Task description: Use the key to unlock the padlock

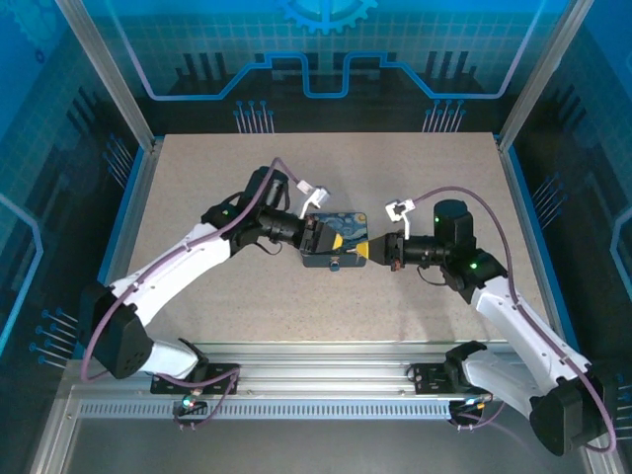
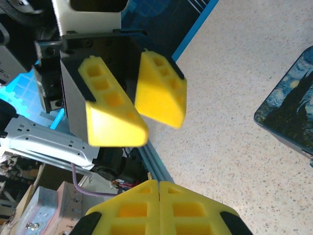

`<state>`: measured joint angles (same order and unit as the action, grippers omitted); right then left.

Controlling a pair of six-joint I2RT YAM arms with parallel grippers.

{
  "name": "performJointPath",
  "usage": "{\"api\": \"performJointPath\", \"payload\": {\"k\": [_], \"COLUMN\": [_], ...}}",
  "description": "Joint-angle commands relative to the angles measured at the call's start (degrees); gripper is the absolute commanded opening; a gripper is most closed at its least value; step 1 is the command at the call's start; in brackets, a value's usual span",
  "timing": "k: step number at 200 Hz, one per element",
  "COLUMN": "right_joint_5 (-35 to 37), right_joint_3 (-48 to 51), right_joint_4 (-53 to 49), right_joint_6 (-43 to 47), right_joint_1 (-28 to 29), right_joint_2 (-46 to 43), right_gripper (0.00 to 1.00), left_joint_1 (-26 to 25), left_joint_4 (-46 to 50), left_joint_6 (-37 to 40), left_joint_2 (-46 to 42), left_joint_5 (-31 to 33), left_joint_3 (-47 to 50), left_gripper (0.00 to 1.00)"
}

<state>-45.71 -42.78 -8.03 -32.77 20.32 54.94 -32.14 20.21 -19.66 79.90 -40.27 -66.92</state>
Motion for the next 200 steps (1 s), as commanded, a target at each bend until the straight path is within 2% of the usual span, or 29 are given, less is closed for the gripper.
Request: {"api": "performJointPath", "payload": {"k": [1,17,33,41,87,115,129,155,200], "right_joint_5": [3.1,5.1,6.9,7.8,15.1,19.8,20.8,20.5,20.7], "right_joint_3": [1.8,2.8,3.9,4.5,8.1,9.1,9.7,10.1,9.4], "right_joint_4": [2.3,4.9,8.1,10.0,21.2,25.1,26.9,30.0,31.1], "right_joint_6": [-0.8,-2.5,-4.8,-6.2,-14.8,-17.4,-18.7,-20.7,-20.9], "right_joint_1": [0.9,1.3,1.9,2.4,5.9,7.8,8.0,8.5,9.4], "right_joint_2": [-1.3,-1.8,-1.9,-1.9,-3.0,-3.3,-3.1,-2.1,-1.1], "right_gripper": [0.0,0.0,0.0,0.0,0.0,0.0,0.0,0.0,0.0], "left_joint_1": [0.6,0.8,0.8,0.7,0.7,0.5,0.1,-1.1,-2.7], "left_joint_4": [-9.1,-14.9,-21.3,-24.8,-46.2,-54.7,-57.2,-57.9,-58.0], "left_joint_6": [-7.3,-12.0,-17.0,-19.2,-31.4,-35.5,-36.6,-36.5,-35.8], "left_joint_2": [-3.6,-5.3,-7.3,-8.1,-9.5,-8.8,-8.0,-7.1,-5.7], "left_joint_5": [1.4,3.1,5.0,5.7,6.0,5.5,5.1,4.7,4.8], "left_joint_3": [4.0,7.9,12.0,14.0,23.1,25.8,26.1,25.5,24.3], "left_gripper": [0.5,0.51,0.59,0.6,0.73,0.71,0.67,0.57,0.51]}}
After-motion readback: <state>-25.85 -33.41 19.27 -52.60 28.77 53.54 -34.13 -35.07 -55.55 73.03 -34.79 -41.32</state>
